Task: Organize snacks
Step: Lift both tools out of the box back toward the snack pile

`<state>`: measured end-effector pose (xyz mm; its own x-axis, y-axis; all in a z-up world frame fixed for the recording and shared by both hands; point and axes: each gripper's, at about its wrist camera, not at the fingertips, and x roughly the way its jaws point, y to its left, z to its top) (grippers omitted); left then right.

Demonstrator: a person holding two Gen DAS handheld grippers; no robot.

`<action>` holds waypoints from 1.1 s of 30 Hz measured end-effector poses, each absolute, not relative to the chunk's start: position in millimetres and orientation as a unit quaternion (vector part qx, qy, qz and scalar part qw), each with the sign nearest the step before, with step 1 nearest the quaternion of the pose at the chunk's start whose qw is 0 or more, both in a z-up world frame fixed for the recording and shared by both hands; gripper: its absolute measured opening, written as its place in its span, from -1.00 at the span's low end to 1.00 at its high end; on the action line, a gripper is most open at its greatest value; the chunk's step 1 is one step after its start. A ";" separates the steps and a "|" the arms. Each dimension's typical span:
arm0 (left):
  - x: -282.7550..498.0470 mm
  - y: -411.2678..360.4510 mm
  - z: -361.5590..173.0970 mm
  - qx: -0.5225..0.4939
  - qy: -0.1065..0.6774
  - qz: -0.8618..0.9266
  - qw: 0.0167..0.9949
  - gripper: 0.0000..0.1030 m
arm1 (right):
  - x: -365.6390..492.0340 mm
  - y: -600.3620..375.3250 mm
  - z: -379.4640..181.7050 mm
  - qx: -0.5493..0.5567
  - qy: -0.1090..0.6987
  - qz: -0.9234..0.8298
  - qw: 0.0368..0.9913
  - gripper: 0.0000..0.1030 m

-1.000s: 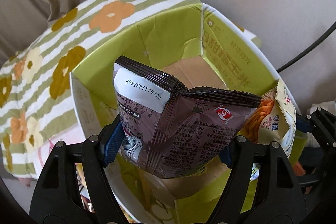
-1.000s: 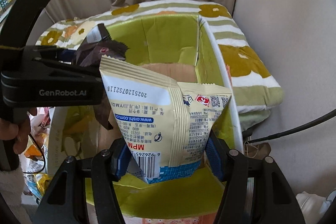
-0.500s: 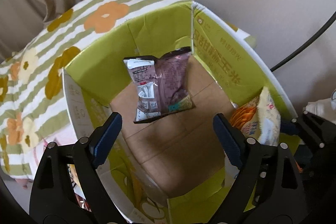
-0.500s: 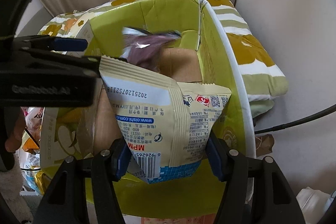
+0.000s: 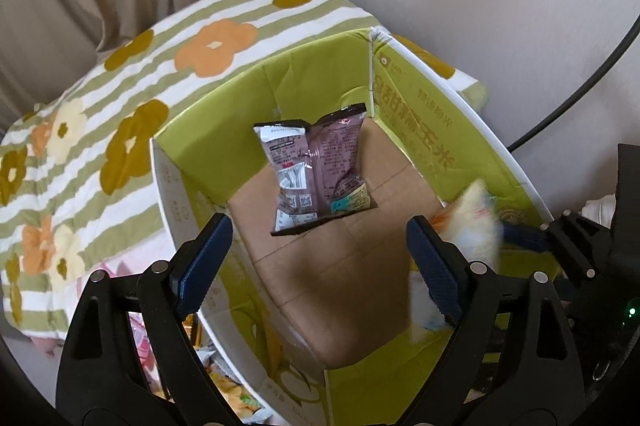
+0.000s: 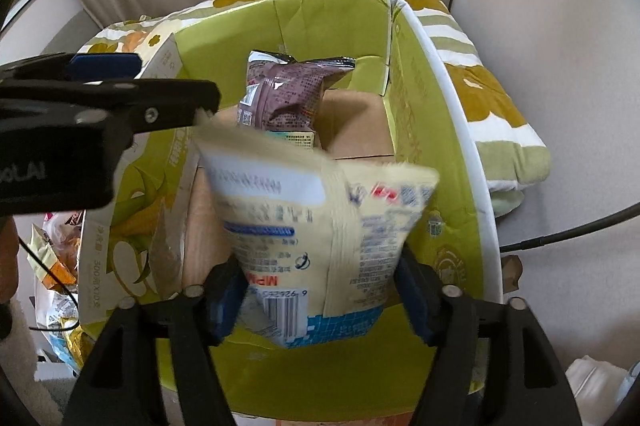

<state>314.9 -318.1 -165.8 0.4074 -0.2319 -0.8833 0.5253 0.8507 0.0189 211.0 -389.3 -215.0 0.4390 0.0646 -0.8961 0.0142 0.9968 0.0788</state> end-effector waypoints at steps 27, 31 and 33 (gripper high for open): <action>214.5 -251.6 -109.4 0.107 0.458 -0.136 0.872 0.70 | 147.9 -375.2 -141.1 0.020 0.422 0.075 0.903 0.89; 192.4 -213.4 -99.8 0.084 0.452 -0.105 0.882 0.70 | 140.3 -361.4 -127.5 0.027 0.412 0.100 0.906 0.89; 180.0 -191.1 -96.6 0.074 0.448 -0.088 0.887 0.70 | 134.5 -350.8 -122.5 0.026 0.407 0.110 0.906 0.89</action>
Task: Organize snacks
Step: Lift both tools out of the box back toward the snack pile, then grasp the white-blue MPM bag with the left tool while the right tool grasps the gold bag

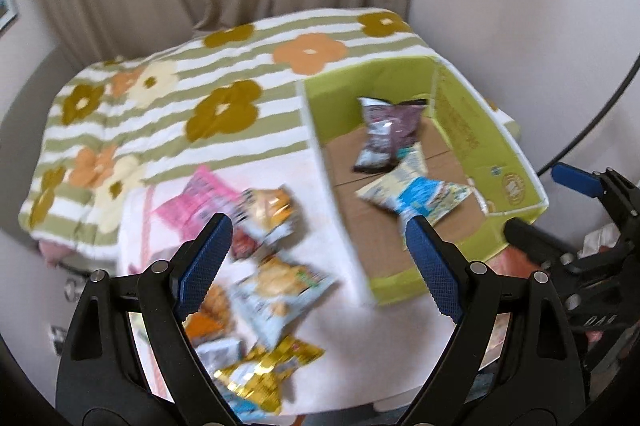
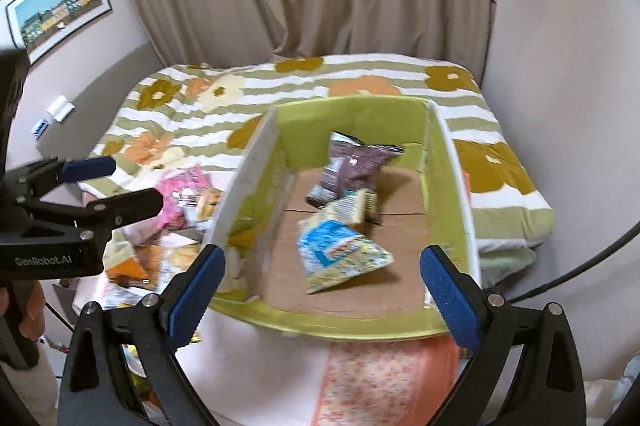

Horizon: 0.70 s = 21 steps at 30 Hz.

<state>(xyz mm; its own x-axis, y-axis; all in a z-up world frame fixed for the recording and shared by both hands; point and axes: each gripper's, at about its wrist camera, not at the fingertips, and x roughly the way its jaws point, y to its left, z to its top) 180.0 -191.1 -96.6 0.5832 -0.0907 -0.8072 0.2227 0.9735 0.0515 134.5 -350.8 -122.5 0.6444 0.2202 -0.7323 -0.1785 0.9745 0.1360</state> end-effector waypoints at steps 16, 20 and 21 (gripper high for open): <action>91.7 1.4 -125.3 0.001 0.487 -0.031 0.873 0.70 | 78.9 -223.8 -157.5 0.095 0.468 0.132 0.869 0.89; 79.1 27.1 -154.2 -0.018 0.515 -0.039 0.856 0.70 | 67.9 -200.2 -179.9 0.136 0.492 0.128 0.851 0.89; 76.9 31.8 -161.8 -0.022 0.523 -0.040 0.851 0.70 | 66.9 -194.1 -188.0 0.148 0.502 0.125 0.843 0.89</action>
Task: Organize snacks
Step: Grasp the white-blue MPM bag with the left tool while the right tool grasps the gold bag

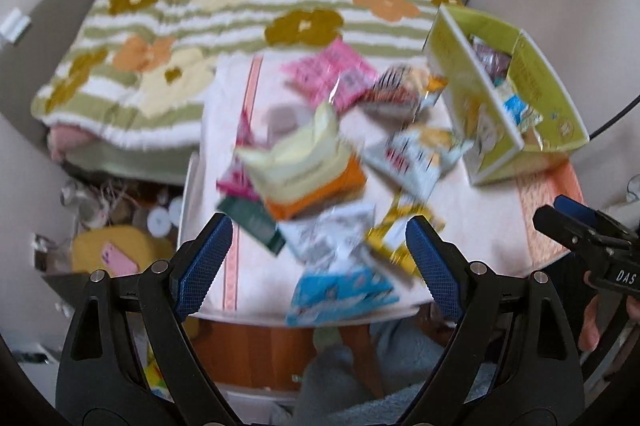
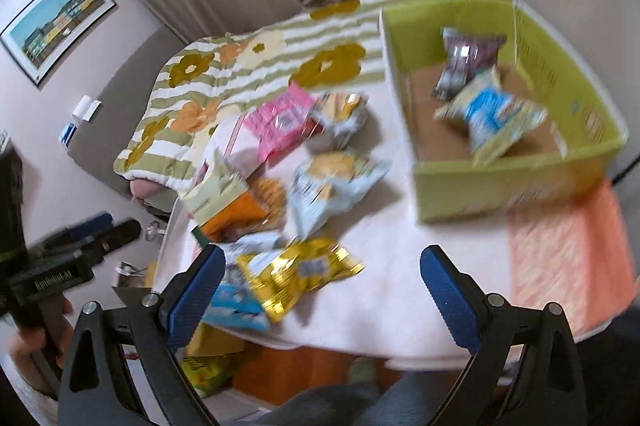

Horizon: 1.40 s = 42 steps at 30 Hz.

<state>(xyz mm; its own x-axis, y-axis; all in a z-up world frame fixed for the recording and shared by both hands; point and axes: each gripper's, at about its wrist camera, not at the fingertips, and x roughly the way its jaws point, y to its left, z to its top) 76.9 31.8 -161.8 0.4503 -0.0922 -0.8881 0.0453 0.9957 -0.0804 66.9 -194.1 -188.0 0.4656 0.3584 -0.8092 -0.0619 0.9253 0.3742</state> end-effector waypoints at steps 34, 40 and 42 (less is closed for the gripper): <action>98.6 15.1 -316.0 -0.092 0.625 -0.059 0.773 0.46 | 126.7 -143.7 -305.6 0.266 0.634 0.066 0.723 0.89; 97.3 18.3 -314.7 -0.096 0.617 -0.070 0.778 0.22 | 128.0 -140.0 -310.7 0.272 0.639 0.065 0.716 0.88; 94.2 20.8 -311.5 -0.096 0.614 -0.065 0.781 0.18 | 128.5 -141.1 -311.3 0.274 0.640 0.066 0.715 0.84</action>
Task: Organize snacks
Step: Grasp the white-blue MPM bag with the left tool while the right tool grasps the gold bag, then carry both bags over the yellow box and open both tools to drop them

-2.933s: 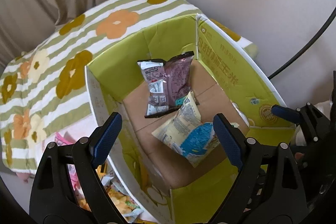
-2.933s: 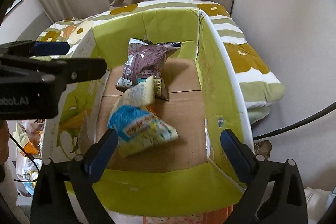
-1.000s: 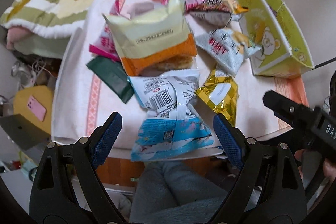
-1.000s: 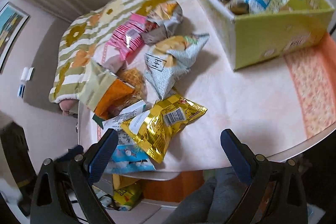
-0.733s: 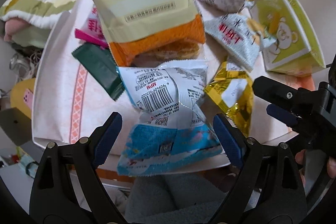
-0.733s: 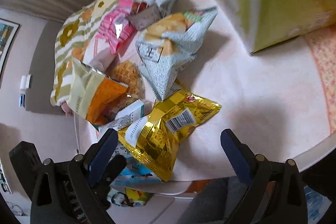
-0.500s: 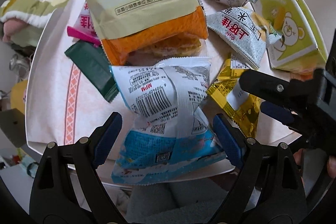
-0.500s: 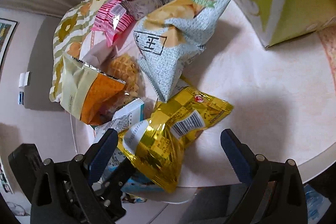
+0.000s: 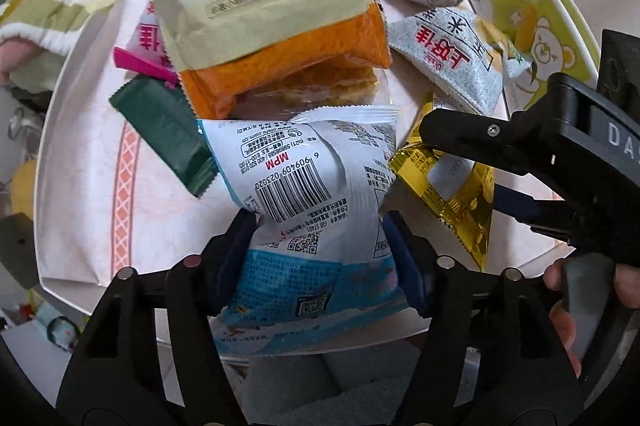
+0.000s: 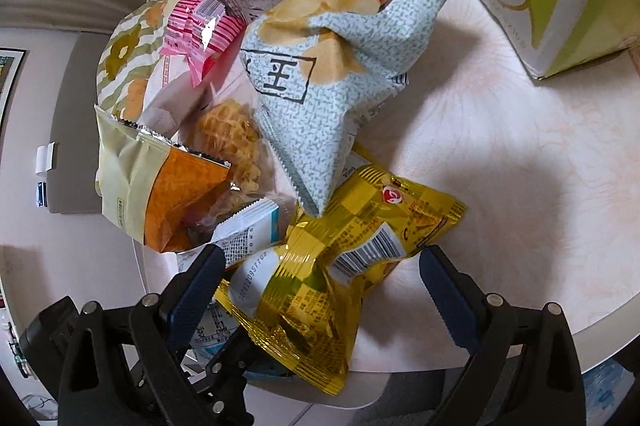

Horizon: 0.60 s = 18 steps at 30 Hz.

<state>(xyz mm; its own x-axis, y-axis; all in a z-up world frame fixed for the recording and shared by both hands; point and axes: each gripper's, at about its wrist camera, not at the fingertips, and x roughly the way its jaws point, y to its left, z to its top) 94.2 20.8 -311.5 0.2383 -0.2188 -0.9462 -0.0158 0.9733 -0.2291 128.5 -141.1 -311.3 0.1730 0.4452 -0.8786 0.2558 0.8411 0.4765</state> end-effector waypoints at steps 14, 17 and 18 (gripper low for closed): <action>82.5 35.8 -284.4 -0.093 0.597 -0.048 0.796 0.17 | 122.8 -145.5 -316.3 0.272 0.644 0.070 0.711 0.27; 76.5 38.8 -278.6 -0.087 0.593 -0.044 0.799 0.17 | 115.6 -148.7 -313.0 0.280 0.642 0.075 0.710 0.25; 74.5 40.1 -275.9 -0.085 0.591 -0.043 0.801 0.17 | 111.4 -152.9 -311.8 0.281 0.641 0.077 0.710 0.24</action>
